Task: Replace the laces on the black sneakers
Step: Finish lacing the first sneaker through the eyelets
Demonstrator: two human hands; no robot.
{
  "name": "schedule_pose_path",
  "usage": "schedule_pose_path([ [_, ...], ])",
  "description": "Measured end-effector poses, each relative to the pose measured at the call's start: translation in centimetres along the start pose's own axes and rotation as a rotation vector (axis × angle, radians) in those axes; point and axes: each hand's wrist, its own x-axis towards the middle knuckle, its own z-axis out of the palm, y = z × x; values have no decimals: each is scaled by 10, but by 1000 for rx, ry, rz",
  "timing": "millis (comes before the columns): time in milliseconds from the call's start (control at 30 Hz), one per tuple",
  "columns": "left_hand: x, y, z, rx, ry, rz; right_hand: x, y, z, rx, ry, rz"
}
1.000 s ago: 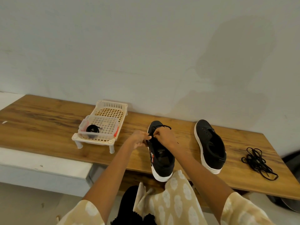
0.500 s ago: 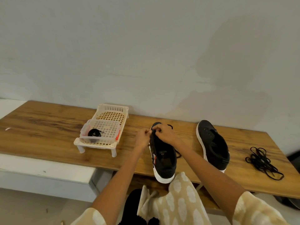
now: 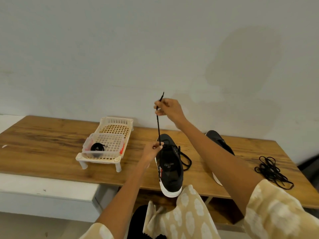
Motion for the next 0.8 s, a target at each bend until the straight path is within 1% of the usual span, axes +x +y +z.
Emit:
schedule_pose_path([
  [67, -3, 2, 4, -41, 94, 9, 4, -19, -3, 110, 56, -57],
  [133, -4, 18, 4, -96, 224, 17, 4, -23, -7, 120, 88, -75],
  [167, -5, 30, 2, -114, 278, 33, 2, -20, -11, 47, 91, -76],
  [233, -3, 53, -5, -129, 341, 120, -2, -3, -18, -245, 47, -63],
  [300, -1, 71, -11, -148, 371, 228, -10, 22, -23, -556, -67, -1],
  [333, 0, 79, -14, -167, 391, 261, -14, 35, -23, -654, -129, 33],
  [367, 0, 87, -17, -187, 418, 277, -19, 46, -23, -697, -183, 68],
  [433, 0, 101, -20, -234, 432, 288, -28, 61, -19, -687, -255, 133],
  [467, 0, 106, -21, -245, 418, 286, -30, 65, -15, -676, -261, 147],
  [600, -4, 102, -20, -266, 390, 273, -30, 66, -3, -615, -207, 130],
  [700, -7, 94, -23, -307, 414, 268, -26, 60, -1, -598, -239, 107],
  [800, -8, 88, -27, -409, 455, 244, -28, 58, 1, -598, -262, 99],
])
